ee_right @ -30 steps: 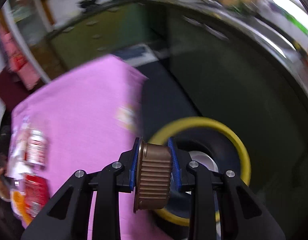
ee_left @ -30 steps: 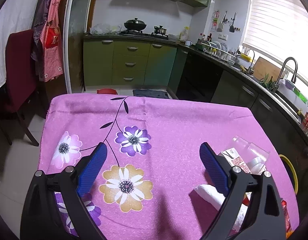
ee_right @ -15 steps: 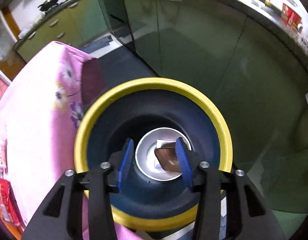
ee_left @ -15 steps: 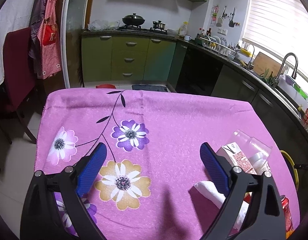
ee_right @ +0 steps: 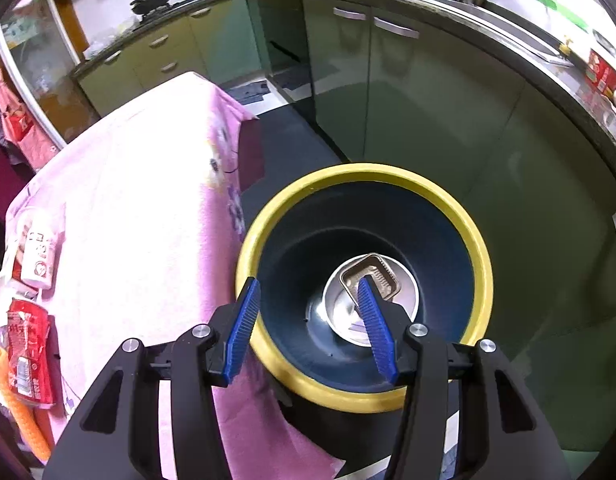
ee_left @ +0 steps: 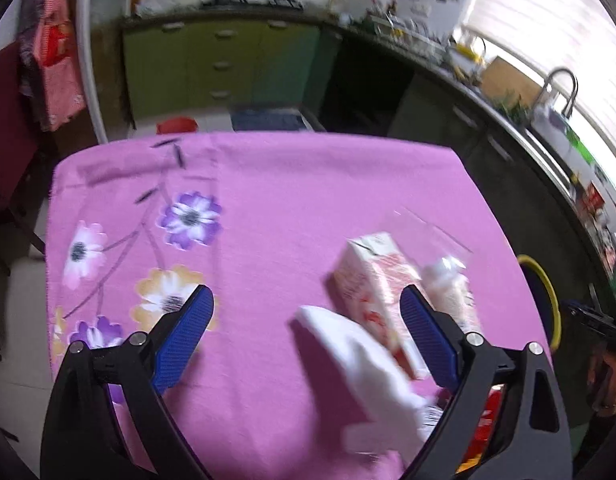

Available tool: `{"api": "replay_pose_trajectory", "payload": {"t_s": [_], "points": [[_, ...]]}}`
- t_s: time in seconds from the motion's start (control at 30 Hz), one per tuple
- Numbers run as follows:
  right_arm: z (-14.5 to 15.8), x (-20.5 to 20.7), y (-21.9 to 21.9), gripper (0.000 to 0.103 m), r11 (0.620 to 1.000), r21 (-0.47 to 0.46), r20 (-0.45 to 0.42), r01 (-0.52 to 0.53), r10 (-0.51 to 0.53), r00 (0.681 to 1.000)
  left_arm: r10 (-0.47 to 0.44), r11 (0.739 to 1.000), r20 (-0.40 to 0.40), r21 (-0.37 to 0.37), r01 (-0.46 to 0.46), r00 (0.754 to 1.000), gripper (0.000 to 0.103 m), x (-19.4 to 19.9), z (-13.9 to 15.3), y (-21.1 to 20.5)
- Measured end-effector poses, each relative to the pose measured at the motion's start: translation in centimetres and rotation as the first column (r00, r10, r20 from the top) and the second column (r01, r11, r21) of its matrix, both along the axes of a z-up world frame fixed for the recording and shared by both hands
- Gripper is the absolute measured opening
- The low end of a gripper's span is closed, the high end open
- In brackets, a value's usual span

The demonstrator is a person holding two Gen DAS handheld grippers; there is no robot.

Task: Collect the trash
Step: 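Grasp the white milk carton with the left gripper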

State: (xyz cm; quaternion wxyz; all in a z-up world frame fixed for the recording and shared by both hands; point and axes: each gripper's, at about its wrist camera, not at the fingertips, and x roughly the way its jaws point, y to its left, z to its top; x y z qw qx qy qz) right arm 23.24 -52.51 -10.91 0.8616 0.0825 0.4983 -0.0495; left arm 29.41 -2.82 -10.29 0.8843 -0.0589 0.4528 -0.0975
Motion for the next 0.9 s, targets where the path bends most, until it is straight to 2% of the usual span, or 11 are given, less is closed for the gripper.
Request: {"api": "replay_pose_trajectory", "payload": {"t_s": [0.2,0.3,0.43,0.67,0.9], "points": [[-0.8,-0.4,0.1,0.051,0.999,0.034,0.004,-0.023,0.023,1.000,-0.004,1.000,-0.172,0.004,0.005,0.985,0.090,2.2,0.3,-2.9],[-1.1,-1.0,-0.1,0.051,0.998,0.051,0.001,-0.028,0.028,1.000,0.028,0.999,-0.247,0.037,-0.019,0.969,0.086,3.7,-0.1,-3.9],[-1.4,-1.9,-0.7,0.051,0.997,0.071,0.004,-0.027,0.027,1.000,0.047,0.998,-0.338,0.046,-0.034,0.940,0.081,4.8,-0.8,-4.8],[-1.9,-1.8,-1.1,0.052,0.995,0.099,0.009,-0.035,0.034,0.999,0.088,0.992,-0.410,0.117,-0.043,0.908,0.069,5.9,-2.7,-6.5],[-2.2,-1.7,-0.6,0.052,0.992,0.112,0.007,-0.054,0.053,0.999,0.104,0.990,-0.461,0.136,-0.046,0.881,0.059,6.9,-4.5,-7.3]]}}
